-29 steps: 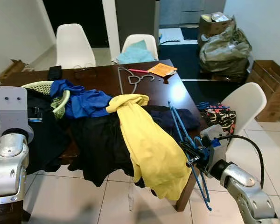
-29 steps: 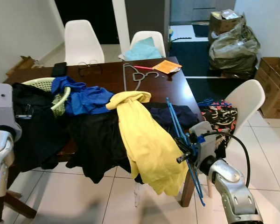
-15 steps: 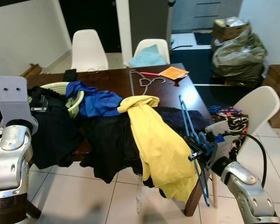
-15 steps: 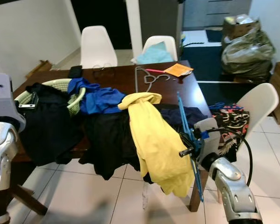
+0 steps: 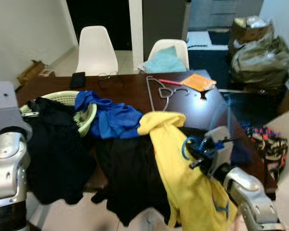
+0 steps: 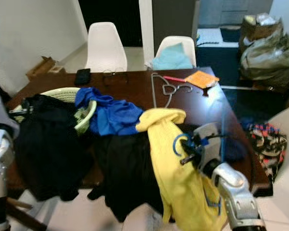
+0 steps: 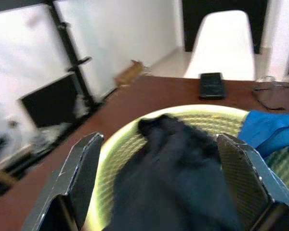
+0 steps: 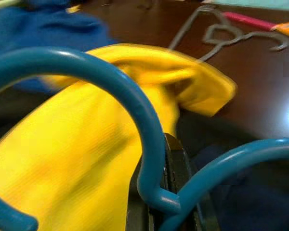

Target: Hang hanger

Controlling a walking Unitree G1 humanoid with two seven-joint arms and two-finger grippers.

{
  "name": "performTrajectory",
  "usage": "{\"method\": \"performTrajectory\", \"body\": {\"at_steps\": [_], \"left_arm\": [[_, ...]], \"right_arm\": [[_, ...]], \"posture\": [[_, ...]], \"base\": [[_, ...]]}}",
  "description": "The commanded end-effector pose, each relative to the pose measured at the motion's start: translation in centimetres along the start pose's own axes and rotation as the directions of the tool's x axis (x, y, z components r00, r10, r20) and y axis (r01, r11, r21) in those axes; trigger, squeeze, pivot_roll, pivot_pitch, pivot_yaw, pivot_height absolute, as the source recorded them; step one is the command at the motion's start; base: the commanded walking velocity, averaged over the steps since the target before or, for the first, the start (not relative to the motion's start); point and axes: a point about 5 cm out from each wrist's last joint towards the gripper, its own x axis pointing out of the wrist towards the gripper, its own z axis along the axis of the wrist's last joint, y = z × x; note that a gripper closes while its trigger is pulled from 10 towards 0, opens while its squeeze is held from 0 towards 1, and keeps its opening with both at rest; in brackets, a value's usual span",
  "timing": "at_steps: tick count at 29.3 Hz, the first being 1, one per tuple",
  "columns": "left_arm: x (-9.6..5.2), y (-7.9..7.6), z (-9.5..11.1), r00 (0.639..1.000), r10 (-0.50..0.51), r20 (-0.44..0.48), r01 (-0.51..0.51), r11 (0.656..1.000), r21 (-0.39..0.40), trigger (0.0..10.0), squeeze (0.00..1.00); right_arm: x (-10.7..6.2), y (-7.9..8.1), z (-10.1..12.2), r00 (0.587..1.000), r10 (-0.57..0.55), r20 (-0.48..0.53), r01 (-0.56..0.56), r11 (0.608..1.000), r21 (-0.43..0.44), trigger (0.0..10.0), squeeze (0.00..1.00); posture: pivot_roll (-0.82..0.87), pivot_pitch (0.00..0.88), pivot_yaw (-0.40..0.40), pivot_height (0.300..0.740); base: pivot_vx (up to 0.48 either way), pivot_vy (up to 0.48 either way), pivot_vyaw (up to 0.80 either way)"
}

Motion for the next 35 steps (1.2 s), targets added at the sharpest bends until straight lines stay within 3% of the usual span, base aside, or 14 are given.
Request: {"method": "performTrajectory", "body": {"at_steps": [1, 8, 18, 22, 25, 27, 31, 33, 34, 35], "left_arm": [[0.0, -0.1, 0.1, 1.0, 0.0, 0.0, 0.0, 1.0, -0.002, 10.0, 0.0], [0.1, -0.3, 0.0, 1.0, -0.012, -0.023, 0.011, 0.999, -0.046, 10.0, 0.0], [-0.5, -0.3, -1.7, 0.993, -0.011, -0.114, 0.006, 0.999, -0.042, 10.0, 0.0], [-1.2, -1.4, -2.1, 0.991, -0.035, -0.131, 0.024, 0.996, -0.086, 10.0, 0.0], [-1.0, -2.4, -0.5, 0.994, -0.097, -0.044, 0.09, 0.987, -0.135, 10.0, 0.0], [-1.0, -2.4, -0.5, 0.994, -0.097, -0.044, 0.09, 0.987, -0.135, 10.0, 0.0], [-0.4, -3.4, 2.2, 0.972, -0.211, 0.107, 0.228, 0.954, -0.196, 10.0, 0.0], [-0.4, -3.4, 2.2, 0.972, -0.211, 0.107, 0.228, 0.954, -0.196, 10.0, 0.0], [-0.4, -3.8, 2.8, 0.961, -0.24, 0.139, 0.266, 0.939, -0.217, 10.0, 0.0], [-0.5, -4.3, 3.5, 0.938, -0.294, 0.184, 0.334, 0.908, -0.253, 10.0, 0.0]], "right_arm": [[0.3, 0.3, 0.2, 1.0, 0.004, 0.019, -0.004, 1.0, 0.021, 10.0, 0.0], [0.2, 0.2, 0.2, 1.0, -0.002, 0.021, 0.001, 0.999, 0.035, 10.0, 0.0], [0.2, 0.2, 0.2, 1.0, -0.002, 0.021, 0.001, 0.999, 0.037, 10.0, 0.0], [0.2, -0.2, 1.0, 0.999, -0.01, 0.033, 0.01, 1.0, 0.016, 10.0, 0.0], [0.3, -1.4, 4.4, 0.987, -0.045, 0.156, 0.04, 0.999, 0.032, 10.0, 0.0], [0.3, -1.4, 4.4, 0.987, -0.045, 0.156, 0.04, 0.999, 0.032, 10.0, 0.0], [-0.2, -3.9, 14.1, 0.911, -0.037, 0.411, 0.093, 0.989, -0.116, 10.0, 0.0], [-0.2, -3.9, 14.1, 0.911, -0.037, 0.411, 0.093, 0.989, -0.116, 10.0, 0.0], [-0.4, -3.9, 15.6, 0.898, -0.007, 0.441, 0.08, 0.986, -0.147, 10.0, 0.0], [-0.7, -3.1, 17.4, 0.872, 0.086, 0.482, -0.017, 0.989, -0.145, 10.0, 0.0]], "posture": [[-0.05, 0.0, 0.059, 0.74], [-0.05, 0.0, 0.06, 0.74], [-0.04, 0.0, 0.057, 0.74], [-0.04, 0.0, 0.053, 0.74], [-0.04, 0.0, 0.054, 0.74], [-0.04, 0.0, 0.054, 0.74], [-0.05, 0.0, 0.055, 0.74], [-0.05, 0.0, 0.055, 0.74], [-0.05, 0.0, 0.053, 0.74], [-0.05, 0.0, 0.052, 0.74]], "base": [[0.48, 0.0, 0.0], [0.0, 0.0, 0.0], [0.0, 0.0, 0.0], [0.0, 0.0, 0.0], [0.0, 0.0, 0.0], [0.0, 0.0, 0.0], [0.0, 0.0, 0.0], [0.0, 0.0, 0.0], [0.0, 0.0, 0.0], [0.0, 0.0, 0.0]]}}
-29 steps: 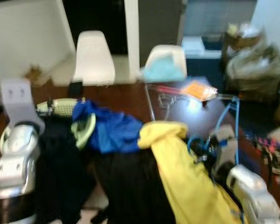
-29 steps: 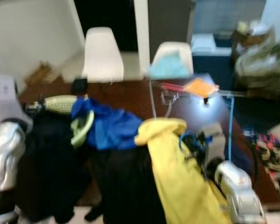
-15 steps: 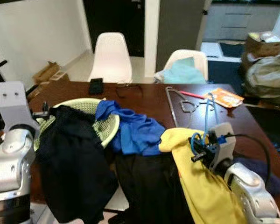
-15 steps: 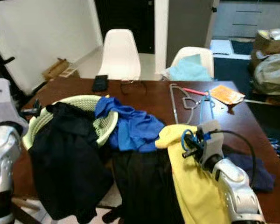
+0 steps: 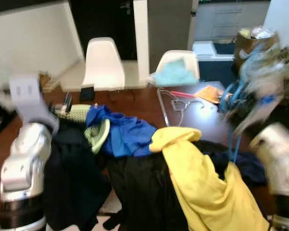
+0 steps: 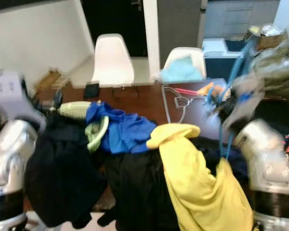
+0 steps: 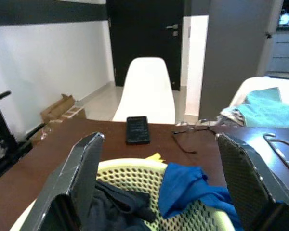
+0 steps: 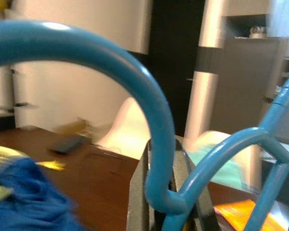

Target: Hang hanger

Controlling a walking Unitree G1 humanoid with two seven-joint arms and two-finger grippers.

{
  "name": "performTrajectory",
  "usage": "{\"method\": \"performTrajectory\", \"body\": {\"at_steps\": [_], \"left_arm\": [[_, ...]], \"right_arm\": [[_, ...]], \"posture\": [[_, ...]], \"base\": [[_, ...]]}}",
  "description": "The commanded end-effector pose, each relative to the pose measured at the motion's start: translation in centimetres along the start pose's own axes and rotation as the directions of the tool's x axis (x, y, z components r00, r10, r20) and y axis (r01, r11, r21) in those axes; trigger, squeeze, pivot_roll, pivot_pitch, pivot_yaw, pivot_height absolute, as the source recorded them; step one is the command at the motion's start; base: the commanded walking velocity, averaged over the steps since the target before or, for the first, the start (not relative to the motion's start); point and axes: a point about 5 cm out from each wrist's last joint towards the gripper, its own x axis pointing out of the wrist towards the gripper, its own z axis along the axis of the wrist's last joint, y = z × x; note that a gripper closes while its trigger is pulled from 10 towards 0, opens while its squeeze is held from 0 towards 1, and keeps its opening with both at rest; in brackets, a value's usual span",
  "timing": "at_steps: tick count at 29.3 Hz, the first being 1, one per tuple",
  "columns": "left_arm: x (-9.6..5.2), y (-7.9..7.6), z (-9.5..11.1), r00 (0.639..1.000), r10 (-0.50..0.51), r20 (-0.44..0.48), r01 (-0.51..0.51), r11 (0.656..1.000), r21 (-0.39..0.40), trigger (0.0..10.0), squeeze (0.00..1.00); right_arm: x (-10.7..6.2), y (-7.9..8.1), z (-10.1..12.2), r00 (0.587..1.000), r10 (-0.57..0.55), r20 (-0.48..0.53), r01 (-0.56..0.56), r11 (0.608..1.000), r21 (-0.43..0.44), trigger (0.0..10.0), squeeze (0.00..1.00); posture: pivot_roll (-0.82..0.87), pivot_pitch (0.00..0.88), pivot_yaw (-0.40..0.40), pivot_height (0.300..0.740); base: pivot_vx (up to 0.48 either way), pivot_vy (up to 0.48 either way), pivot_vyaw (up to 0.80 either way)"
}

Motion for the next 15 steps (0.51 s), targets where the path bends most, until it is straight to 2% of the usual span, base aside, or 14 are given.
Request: {"method": "performTrajectory", "body": {"at_steps": [1, 2, 3, 4, 5, 7, 8, 9, 10, 11, 12, 13, 14, 15], "left_arm": [[0.1, -0.5, 0.6, 0.998, -0.049, 0.032, 0.05, 0.998, -0.033, 10.0, 0.0], [0.2, -1.1, 1.2, 0.992, -0.112, 0.064, 0.117, 0.989, -0.087, 10.0, 0.0], [0.2, -1.1, 1.2, 0.992, -0.112, 0.064, 0.117, 0.989, -0.087, 10.0, 0.0], [0.2, -1.6, 1.7, 0.982, -0.161, 0.094, 0.173, 0.975, -0.136, 10.0, 0.0], [0.2, -1.8, 2.1, 0.972, -0.202, 0.12, 0.222, 0.958, -0.181, 10.0, 0.0], [0.2, -1.8, 2.1, 0.972, -0.202, 0.12, 0.222, 0.958, -0.181, 10.0, 0.0], [0.2, -2.0, 2.6, 0.955, -0.259, 0.145, 0.288, 0.928, -0.236, 10.0, 0.0], [0.2, -2.0, 2.6, 0.955, -0.259, 0.145, 0.288, 0.928, -0.236, 10.0, 0.0], [-0.1, -2.1, 3.0, 0.926, -0.335, 0.176, 0.372, 0.888, -0.271, 10.0, 0.0], [-0.6, -2.1, 3.4, 0.877, -0.427, 0.221, 0.48, 0.807, -0.344, 10.0, 0.0], [-1.1, -2.0, 3.8, 0.826, -0.495, 0.271, 0.564, 0.732, -0.383, 10.0, 0.0], [-1.1, -2.0, 3.8, 0.826, -0.495, 0.271, 0.564, 0.732, -0.383, 10.0, 0.0], [-1.8, -1.8, 4.3, 0.764, -0.554, 0.331, 0.645, 0.64, -0.419, 10.0, 0.0], [-1.8, -1.8, 4.3, 0.764, -0.554, 0.331, 0.645, 0.64, -0.419, 10.0, 0.0]], "right_arm": [[0.4, 0.9, 1.2, 0.995, 0.084, 0.045, -0.085, 0.996, 0.03, 10.0, 0.0], [0.8, 1.7, 2.8, 0.976, 0.186, 0.109, -0.196, 0.977, 0.085, 10.0, 0.0], [0.8, 1.7, 2.8, 0.976, 0.186, 0.109, -0.196, 0.977, 0.085, 10.0, 0.0], [0.7, 2.9, 4.1, 0.938, 0.304, 0.169, -0.327, 0.936, 0.131, 10.0, 0.0], [0.4, 4.1, 5.3, 0.879, 0.423, 0.222, -0.46, 0.874, 0.156, 10.0, 0.0], [0.4, 4.1, 5.3, 0.879, 0.423, 0.222, -0.46, 0.874, 0.156, 10.0, 0.0], [-0.4, 5.3, 6.1, 0.793, 0.551, 0.261, -0.599, 0.784, 0.162, 10.0, 0.0], [-0.4, 5.3, 6.1, 0.793, 0.551, 0.261, -0.599, 0.784, 0.162, 10.0, 0.0], [-1.3, 6.1, 6.7, 0.706, 0.647, 0.288, -0.702, 0.693, 0.165, 10.0, 0.0], [-1.9, 6.4, 7.0, 0.639, 0.707, 0.303, -0.767, 0.619, 0.17, 10.0, 0.0], [-2.2, 6.4, 7.3, 0.598, 0.738, 0.314, -0.8, 0.573, 0.177, 10.0, 0.0], [-2.2, 6.4, 7.3, 0.598, 0.738, 0.314, -0.8, 0.573, 0.177, 10.0, 0.0], [-2.0, 5.8, 7.6, 0.6, 0.729, 0.33, -0.798, 0.576, 0.179, 10.0, 0.0], [-2.0, 5.8, 7.6, 0.6, 0.729, 0.33, -0.798, 0.576, 0.179, 10.0, 0.0]], "posture": [[-0.05, 0.0, 0.052, 0.74], [-0.05, 0.0, 0.049, 0.74], [-0.05, 0.0, 0.049, 0.74], [-0.05, 0.0, 0.045, 0.74], [-0.05, 0.0, 0.045, 0.74], [-0.05, 0.0, 0.045, 0.74], [-0.06, 0.0, 0.042, 0.74], [-0.06, 0.0, 0.042, 0.74], [-0.05, 0.0, 0.037, 0.74], [-0.06, 0.0, 0.035, 0.74], [-0.06, 0.0, 0.035, 0.74], [-0.06, 0.0, 0.035, 0.74], [-0.06, 0.0, 0.035, 0.74], [-0.06, 0.0, 0.035, 0.74]], "base": [[0.0, 0.0, 0.0], [0.0, 0.0, 0.0], [0.0, 0.0, 0.0], [0.0, 0.0, 0.0], [0.0, 0.0, 0.0], [0.0, 0.0, 0.0], [0.0, 0.0, 0.0], [0.0, 0.0, 0.0], [0.0, 0.0, 0.0], [0.0, 0.0, 0.0], [0.0, 0.0, 0.0], [0.0, 0.0, 0.0], [0.0, 0.0, 0.0], [0.0, 0.0, 0.0]]}}
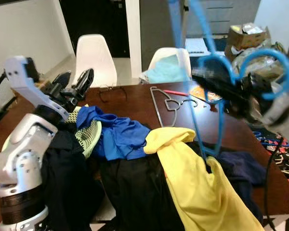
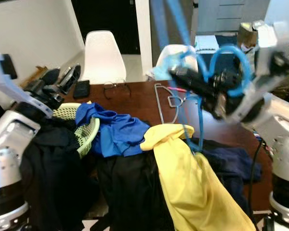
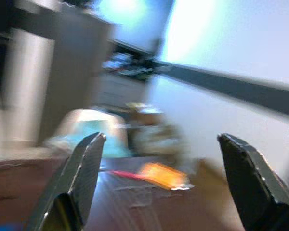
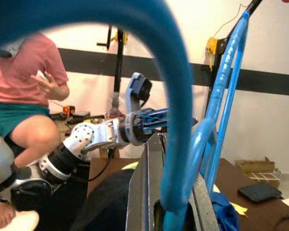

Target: Hang hanger

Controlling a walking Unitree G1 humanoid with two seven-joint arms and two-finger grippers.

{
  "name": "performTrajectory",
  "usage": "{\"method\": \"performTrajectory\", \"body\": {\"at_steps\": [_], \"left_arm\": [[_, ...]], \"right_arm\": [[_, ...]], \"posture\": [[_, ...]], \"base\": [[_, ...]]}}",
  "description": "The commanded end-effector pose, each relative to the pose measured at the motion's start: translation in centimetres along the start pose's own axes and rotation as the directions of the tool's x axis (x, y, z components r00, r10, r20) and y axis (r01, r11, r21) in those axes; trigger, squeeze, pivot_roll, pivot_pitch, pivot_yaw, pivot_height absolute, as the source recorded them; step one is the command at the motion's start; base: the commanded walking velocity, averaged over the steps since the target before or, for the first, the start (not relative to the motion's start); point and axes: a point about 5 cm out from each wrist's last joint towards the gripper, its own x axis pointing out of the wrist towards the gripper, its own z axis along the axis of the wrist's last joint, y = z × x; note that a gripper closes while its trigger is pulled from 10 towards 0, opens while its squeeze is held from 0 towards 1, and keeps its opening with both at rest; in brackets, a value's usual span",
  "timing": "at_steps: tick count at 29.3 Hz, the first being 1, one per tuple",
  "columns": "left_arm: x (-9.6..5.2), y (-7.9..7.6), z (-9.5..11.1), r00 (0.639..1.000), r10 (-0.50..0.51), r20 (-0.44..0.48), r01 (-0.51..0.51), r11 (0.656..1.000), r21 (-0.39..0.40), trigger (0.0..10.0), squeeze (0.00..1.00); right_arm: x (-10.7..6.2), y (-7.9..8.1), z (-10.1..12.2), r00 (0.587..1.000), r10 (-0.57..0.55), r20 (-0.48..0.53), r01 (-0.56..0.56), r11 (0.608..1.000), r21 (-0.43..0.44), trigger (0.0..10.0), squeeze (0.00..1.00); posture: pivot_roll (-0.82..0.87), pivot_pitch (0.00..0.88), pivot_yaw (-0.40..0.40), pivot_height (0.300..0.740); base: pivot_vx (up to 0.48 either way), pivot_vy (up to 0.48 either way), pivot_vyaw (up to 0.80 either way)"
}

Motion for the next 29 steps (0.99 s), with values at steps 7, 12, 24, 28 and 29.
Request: {"method": "performTrajectory", "body": {"at_steps": [7, 12, 24, 28, 29], "left_arm": [[-1.3, -0.8, 1.2, 0.983, -0.155, 0.094, 0.164, 0.981, -0.1, 10.0, 0.0], [-2.7, -3.1, 1.0, 0.914, -0.389, 0.113, 0.403, 0.901, -0.159, 10.0, 0.0], [-6.3, -3.0, 1.3, 0.819, -0.557, 0.137, 0.56, 0.727, -0.398, 10.0, 0.0], [-6.3, -2.7, 1.2, 0.82, -0.557, 0.128, 0.557, 0.729, -0.399, 10.0, 0.0], [-6.2, -2.7, 1.2, 0.821, -0.556, 0.129, 0.556, 0.729, -0.399, 10.0, 0.0]], "right_arm": [[1.0, -1.9, -1.0, 0.991, -0.116, -0.067, 0.113, 0.992, -0.053, 10.0, 0.0], [0.7, -0.4, -1.9, 0.995, -0.035, -0.092, 0.037, 0.999, 0.02, 10.0, 0.0], [0.0, 1.2, -0.6, 0.985, 0.163, 0.049, -0.169, 0.969, 0.179, 10.0, 0.0], [0.2, 1.6, -0.2, 0.976, 0.193, 0.103, -0.211, 0.956, 0.204, 10.0, 0.0], [0.3, 1.8, -0.1, 0.971, 0.213, 0.108, -0.231, 0.951, 0.205, 10.0, 0.0]], "posture": [[-0.06, 0.0, 0.029, 0.74], [-0.06, 0.0, 0.028, 0.74], [-0.06, 0.0, 0.033, 0.74], [-0.06, 0.0, 0.033, 0.74], [-0.06, 0.0, 0.033, 0.74]], "base": [[0.0, 0.0, 0.0], [0.0, 0.0, 0.0], [0.0, 0.0, 0.0], [0.0, 0.0, 0.0], [0.0, 0.0, 0.0]]}}
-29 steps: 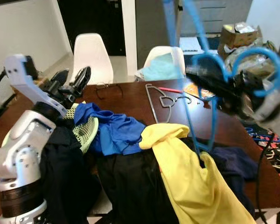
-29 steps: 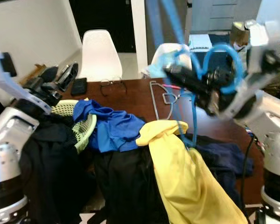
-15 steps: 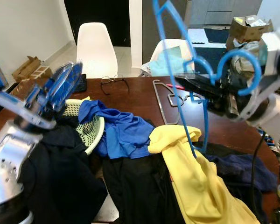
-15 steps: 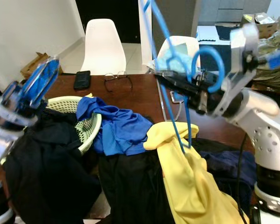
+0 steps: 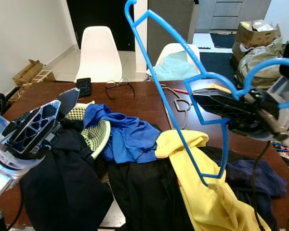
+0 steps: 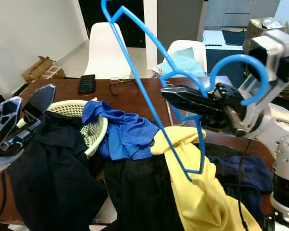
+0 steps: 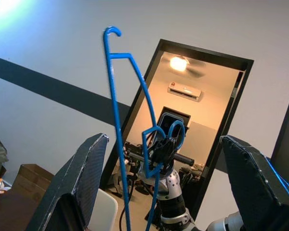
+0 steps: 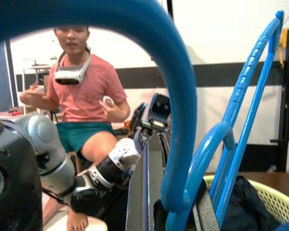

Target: Hang hanger

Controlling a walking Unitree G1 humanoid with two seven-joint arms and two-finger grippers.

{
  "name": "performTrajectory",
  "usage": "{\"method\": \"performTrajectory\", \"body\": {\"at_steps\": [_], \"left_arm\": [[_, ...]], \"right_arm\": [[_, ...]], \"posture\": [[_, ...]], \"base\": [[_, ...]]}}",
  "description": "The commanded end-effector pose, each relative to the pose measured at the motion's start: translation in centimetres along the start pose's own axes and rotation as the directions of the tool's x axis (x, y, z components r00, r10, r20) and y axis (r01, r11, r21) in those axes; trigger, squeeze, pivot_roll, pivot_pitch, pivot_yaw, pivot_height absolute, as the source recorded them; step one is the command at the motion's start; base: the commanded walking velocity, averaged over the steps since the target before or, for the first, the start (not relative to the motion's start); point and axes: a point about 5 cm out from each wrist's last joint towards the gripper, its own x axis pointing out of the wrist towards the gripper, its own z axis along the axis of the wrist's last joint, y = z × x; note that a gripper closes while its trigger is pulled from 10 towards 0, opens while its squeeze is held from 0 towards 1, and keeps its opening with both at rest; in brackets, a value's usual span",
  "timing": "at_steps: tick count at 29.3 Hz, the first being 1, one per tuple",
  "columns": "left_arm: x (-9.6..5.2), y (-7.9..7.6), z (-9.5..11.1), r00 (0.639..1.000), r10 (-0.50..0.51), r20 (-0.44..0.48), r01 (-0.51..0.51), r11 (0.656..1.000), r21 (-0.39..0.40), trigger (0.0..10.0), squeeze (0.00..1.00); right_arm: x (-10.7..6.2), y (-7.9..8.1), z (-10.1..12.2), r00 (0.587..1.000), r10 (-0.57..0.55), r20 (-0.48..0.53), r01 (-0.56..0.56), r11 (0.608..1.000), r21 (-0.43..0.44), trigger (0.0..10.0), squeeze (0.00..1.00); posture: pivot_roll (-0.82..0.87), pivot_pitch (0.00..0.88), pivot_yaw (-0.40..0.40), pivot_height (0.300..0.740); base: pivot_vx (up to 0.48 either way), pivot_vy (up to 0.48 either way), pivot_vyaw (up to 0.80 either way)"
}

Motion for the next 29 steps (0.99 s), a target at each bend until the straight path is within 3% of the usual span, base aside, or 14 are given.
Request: {"method": "performTrajectory", "body": {"at_steps": [1, 10, 15, 16, 29], "left_arm": [[0.0, -0.1, 0.1, 1.0, -0.016, -0.005, 0.016, 1.0, -0.01, 10.0, 0.0], [0.7, 0.2, -0.6, 0.997, -0.068, -0.027, 0.065, 0.993, -0.096, 10.0, 0.0], [1.3, 1.5, -1.4, 0.993, -0.096, -0.064, 0.084, 0.983, -0.165, 10.0, 0.0], [1.5, 2.4, -2.0, 0.992, -0.1, -0.083, 0.081, 0.976, -0.202, 10.0, 0.0], [1.0, 5.2, -2.7, 0.993, -0.034, -0.111, 0.01, 0.978, -0.21, 10.0, 0.0]], "right_arm": [[0.7, 0.6, 0.1, 0.999, 0.054, 0.001, -0.054, 0.998, 0.011, 10.0, 0.0], [2.2, 1.6, -2.3, 0.986, 0.12, -0.118, -0.114, 0.992, 0.057, 10.0, 0.0], [2.4, 1.8, -2.6, 0.983, 0.14, -0.116, -0.13, 0.988, 0.082, 10.0, 0.0], [2.4, 1.9, -2.7, 0.982, 0.145, -0.119, -0.135, 0.987, 0.093, 10.0, 0.0], [2.5, 2.6, -2.3, 0.976, 0.177, -0.127, -0.165, 0.981, 0.103, 10.0, 0.0]], "posture": [[-0.06, 0.0, 0.038, 0.74], [-0.06, 0.0, 0.041, 0.74], [-0.06, 0.0, 0.042, 0.74], [-0.06, 0.0, 0.042, 0.74], [-0.09, 0.0, 0.049, 0.74]], "base": [[0.0, 0.0, 0.0], [0.0, 0.0, 0.0], [0.0, 0.0, 0.0], [0.0, 0.0, 0.0], [0.0, 0.0, 0.0]]}}
